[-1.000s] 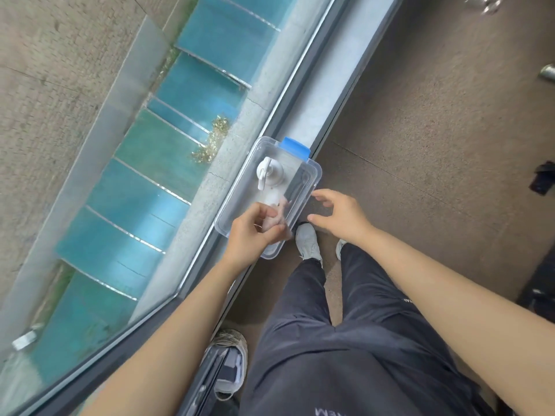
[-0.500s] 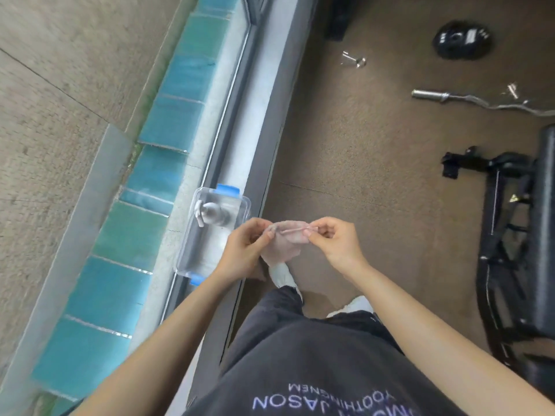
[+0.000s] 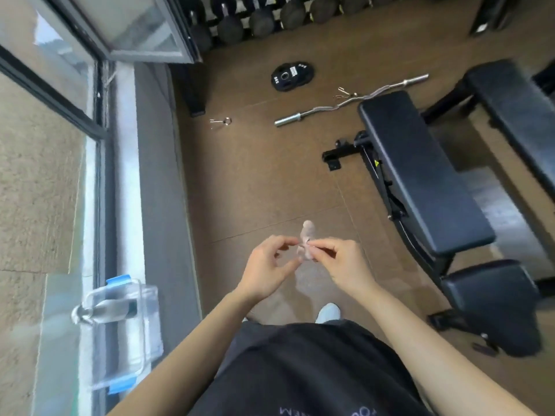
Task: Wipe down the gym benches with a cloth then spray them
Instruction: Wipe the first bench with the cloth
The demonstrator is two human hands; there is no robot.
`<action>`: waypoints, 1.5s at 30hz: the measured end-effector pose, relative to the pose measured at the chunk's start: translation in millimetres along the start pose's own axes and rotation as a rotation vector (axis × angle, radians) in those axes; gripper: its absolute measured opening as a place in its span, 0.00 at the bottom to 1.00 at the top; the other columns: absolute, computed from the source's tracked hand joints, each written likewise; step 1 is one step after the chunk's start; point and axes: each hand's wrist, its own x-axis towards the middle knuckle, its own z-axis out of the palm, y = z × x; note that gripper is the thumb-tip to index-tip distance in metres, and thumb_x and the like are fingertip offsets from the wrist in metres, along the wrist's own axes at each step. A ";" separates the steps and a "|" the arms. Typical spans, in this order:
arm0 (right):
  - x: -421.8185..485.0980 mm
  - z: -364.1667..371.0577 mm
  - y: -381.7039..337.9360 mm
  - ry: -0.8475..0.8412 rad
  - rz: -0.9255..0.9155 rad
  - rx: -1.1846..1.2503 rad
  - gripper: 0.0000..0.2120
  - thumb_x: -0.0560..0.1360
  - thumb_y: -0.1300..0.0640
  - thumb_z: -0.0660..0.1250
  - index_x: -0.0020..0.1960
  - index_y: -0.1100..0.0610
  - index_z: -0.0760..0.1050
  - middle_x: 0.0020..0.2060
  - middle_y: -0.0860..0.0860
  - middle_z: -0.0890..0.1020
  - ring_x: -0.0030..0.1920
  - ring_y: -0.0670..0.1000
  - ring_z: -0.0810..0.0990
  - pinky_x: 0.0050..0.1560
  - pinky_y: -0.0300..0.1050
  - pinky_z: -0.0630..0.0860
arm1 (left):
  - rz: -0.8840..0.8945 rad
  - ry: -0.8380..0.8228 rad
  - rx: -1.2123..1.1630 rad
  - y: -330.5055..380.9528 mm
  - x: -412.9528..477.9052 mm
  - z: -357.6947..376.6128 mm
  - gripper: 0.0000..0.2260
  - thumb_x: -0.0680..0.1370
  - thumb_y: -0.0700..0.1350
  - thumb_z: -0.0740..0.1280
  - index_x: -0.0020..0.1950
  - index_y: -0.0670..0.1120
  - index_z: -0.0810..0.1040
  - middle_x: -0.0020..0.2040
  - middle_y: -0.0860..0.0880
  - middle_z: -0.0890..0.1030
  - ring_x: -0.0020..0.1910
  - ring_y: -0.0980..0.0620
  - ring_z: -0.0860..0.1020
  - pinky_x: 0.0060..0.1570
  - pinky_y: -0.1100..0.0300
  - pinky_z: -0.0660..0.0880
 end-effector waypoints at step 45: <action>-174.9 -343.8 411.2 1.207 0.970 0.449 0.05 0.73 0.66 0.72 0.45 0.58 0.84 0.41 0.48 0.84 0.42 0.45 0.80 0.47 0.38 0.76 | 0.420 -1.110 0.613 165.5 266.5 617.3 0.07 0.80 0.44 0.70 0.45 0.56 0.79 0.43 0.56 0.83 0.43 0.54 0.81 0.48 0.58 0.76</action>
